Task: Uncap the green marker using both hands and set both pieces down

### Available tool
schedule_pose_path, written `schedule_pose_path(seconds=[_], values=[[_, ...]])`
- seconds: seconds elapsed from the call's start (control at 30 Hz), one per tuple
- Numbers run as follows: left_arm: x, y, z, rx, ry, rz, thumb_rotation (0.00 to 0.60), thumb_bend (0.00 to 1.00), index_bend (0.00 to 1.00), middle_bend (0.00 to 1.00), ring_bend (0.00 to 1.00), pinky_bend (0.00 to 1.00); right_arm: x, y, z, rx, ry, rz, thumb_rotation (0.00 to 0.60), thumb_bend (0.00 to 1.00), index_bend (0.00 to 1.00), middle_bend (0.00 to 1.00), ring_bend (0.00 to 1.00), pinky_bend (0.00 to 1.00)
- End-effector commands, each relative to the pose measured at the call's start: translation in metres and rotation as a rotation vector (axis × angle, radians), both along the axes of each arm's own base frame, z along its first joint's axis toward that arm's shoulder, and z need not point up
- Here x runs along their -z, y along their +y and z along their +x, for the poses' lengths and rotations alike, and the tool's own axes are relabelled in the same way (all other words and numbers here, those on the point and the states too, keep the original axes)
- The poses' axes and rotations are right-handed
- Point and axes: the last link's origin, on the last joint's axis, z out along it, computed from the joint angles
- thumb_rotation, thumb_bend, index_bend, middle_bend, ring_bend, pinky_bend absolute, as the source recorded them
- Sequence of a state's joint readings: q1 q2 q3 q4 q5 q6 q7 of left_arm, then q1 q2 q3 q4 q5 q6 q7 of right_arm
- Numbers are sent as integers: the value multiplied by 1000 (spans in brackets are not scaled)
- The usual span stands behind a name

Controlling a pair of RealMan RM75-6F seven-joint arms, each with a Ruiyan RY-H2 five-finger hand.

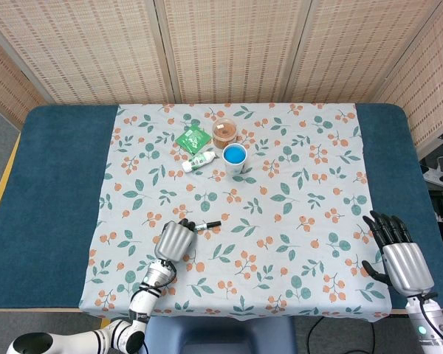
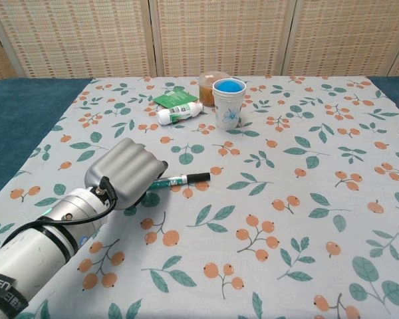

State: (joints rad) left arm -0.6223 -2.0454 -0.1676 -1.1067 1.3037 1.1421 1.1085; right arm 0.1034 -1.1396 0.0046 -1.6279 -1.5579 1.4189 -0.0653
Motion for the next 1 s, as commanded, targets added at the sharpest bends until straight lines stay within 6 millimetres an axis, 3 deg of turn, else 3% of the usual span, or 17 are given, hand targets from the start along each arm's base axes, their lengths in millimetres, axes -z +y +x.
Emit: schedule_pose_path(seconds=[0.03,0.47,0.83,1.0], values=[[0,0,1,3,4,3,600,422,366,429,927,1000,0,0,0,1,0,1,600,159,0,0,0,0],[3,3,0,-8,40,-2,600,419,393,454,920,1000,1,0,0,2,-10,14,600,159,0,0,0,0],[-3,0,2,39,-31,13,600,412,653,733,924,1000,7,0,1,-4,-5,28,600,159,0,0,0,0],[-9,-7,8,59,-135,-21,600,424,750,829,928,1000,30,-6,11,-80,-70,72,600,159,0,0,0,0]])
